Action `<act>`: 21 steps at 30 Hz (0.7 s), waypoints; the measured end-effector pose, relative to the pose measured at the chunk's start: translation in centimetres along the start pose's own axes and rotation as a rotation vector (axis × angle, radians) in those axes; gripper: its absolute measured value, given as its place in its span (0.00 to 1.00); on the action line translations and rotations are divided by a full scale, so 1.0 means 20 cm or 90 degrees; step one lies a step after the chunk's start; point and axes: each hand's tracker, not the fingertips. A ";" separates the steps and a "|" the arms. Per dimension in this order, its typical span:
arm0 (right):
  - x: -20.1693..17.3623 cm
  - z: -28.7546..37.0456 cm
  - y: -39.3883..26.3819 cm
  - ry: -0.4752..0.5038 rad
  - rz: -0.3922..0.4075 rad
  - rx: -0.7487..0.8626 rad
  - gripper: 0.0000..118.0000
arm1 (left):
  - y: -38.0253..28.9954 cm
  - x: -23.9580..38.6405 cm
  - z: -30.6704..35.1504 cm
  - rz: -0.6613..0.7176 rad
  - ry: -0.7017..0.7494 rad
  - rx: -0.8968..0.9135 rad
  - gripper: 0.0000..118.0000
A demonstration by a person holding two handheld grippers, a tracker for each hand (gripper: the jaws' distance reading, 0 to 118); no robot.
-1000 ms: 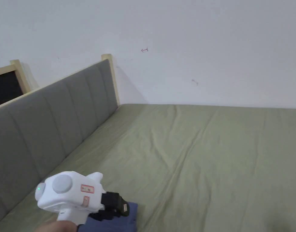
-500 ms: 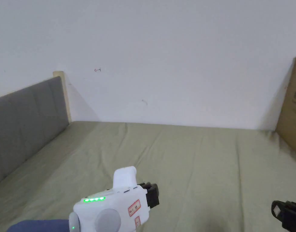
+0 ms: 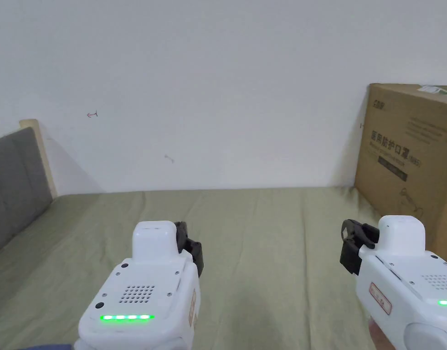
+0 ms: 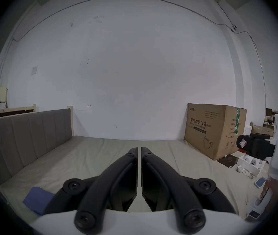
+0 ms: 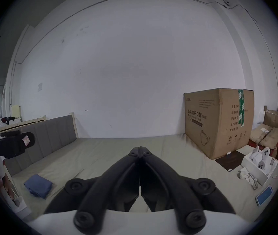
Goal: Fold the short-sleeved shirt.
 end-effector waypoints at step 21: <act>-0.04 0.08 0.05 -0.049 0.010 0.023 1.00 | -0.03 -0.02 0.12 -0.014 0.010 0.015 1.00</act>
